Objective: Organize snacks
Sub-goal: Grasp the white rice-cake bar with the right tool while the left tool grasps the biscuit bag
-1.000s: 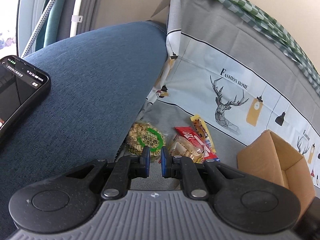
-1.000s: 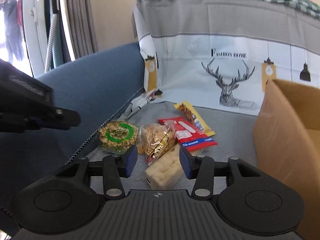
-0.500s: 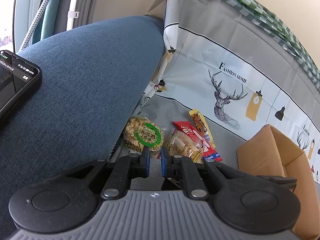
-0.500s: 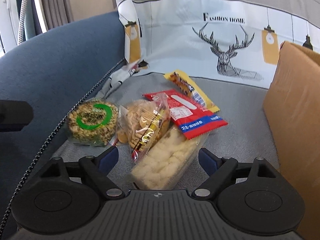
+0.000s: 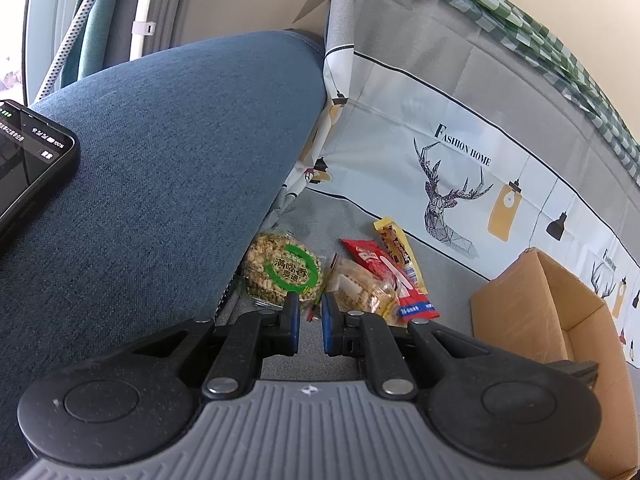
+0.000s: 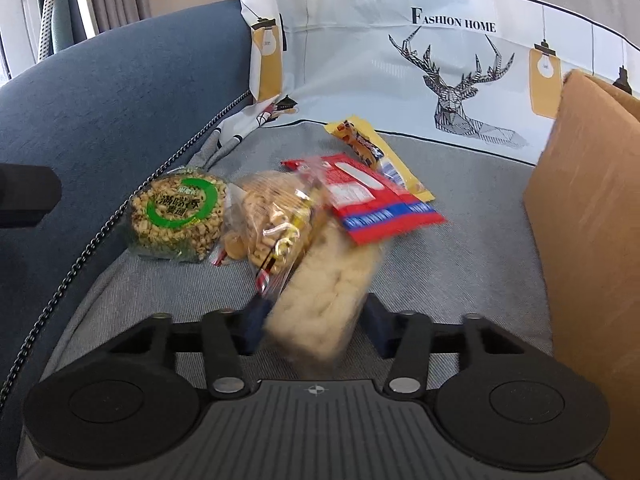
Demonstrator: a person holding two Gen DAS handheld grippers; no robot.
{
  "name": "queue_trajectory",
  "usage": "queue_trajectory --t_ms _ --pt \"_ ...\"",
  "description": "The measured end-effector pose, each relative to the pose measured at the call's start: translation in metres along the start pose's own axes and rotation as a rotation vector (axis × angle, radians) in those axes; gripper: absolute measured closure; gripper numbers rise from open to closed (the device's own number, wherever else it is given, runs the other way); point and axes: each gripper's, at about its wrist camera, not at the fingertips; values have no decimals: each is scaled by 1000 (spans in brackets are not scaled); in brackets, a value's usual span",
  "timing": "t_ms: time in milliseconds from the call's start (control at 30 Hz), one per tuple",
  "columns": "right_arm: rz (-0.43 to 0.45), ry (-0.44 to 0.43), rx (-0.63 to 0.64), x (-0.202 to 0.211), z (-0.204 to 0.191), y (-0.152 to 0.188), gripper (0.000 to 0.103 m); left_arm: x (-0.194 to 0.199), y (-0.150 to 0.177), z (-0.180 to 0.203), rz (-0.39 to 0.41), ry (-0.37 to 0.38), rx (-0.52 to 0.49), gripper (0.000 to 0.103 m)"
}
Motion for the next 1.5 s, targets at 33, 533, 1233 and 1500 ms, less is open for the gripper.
queue_trajectory --t_ms 33,533,1233,1500 --pt "-8 -3 -2 4 2 1 61 1 0 0 0 0 -3 91" --pt "-93 -77 25 87 15 57 62 -15 8 -3 -123 93 64 88" --pt "-97 -94 55 56 23 51 41 -118 -3 31 -342 37 167 25" --pt "-80 -72 72 57 23 51 64 -122 -1 45 -336 -27 13 42"
Point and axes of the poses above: each gripper's, at about its wrist camera, not at the fingertips, and x roughly against the way its jaws point, z to its right, y to its underside, and after that the axes turned 4 degrees about -z, right-handed
